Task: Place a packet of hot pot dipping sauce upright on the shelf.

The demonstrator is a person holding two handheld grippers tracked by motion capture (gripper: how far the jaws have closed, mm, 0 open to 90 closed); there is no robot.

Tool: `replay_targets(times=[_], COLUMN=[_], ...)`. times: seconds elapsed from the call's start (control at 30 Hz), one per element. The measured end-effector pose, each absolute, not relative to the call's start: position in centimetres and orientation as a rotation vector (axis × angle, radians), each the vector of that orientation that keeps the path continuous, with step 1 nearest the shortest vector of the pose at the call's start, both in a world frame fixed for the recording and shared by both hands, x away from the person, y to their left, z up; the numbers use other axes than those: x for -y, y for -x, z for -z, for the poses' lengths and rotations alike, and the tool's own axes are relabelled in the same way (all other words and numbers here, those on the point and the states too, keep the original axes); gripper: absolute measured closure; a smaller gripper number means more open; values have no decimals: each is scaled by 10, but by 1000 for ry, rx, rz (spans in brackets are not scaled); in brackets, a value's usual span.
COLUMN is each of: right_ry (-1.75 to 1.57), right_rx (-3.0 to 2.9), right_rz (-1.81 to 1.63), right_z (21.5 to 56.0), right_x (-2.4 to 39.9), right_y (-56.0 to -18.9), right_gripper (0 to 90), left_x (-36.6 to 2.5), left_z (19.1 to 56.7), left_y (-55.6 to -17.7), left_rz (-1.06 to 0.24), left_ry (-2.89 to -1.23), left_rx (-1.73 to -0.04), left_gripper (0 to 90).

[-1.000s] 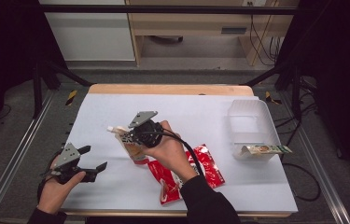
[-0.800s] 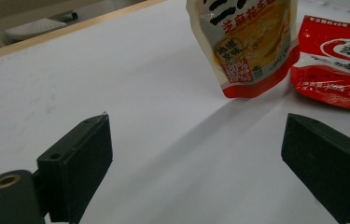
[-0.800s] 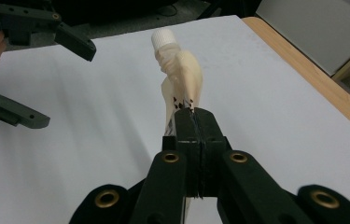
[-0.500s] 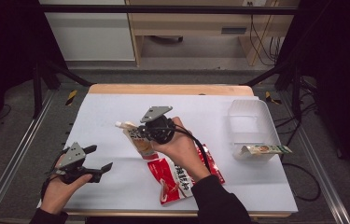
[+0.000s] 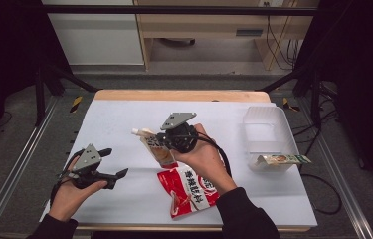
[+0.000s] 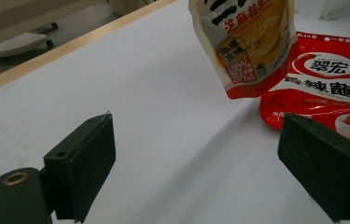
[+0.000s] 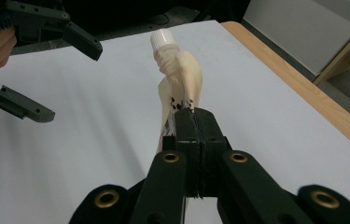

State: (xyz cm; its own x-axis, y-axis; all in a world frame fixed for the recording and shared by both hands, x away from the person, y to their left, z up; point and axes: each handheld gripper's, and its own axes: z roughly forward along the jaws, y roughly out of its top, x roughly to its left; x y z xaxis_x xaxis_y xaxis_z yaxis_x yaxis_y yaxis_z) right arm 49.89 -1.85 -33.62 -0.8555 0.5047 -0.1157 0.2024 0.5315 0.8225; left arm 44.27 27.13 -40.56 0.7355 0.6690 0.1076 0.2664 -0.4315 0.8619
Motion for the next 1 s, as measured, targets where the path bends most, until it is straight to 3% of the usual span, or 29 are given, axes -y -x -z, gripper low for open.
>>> replay_targets(times=[0.37, 1.0], right_ry=[-605, -678], right_rx=[-2427, -2365], right_rz=[-1248, -1248], right_z=[335, 314], right_x=[21, 65], right_y=[-503, -510], right_gripper=[900, 900], left_x=[-274, -292], left_z=[409, 439], left_y=[-443, -434], left_rz=[-550, -525], left_ry=[-2016, -2015], left_rx=[-720, -797], left_gripper=[112, 111])
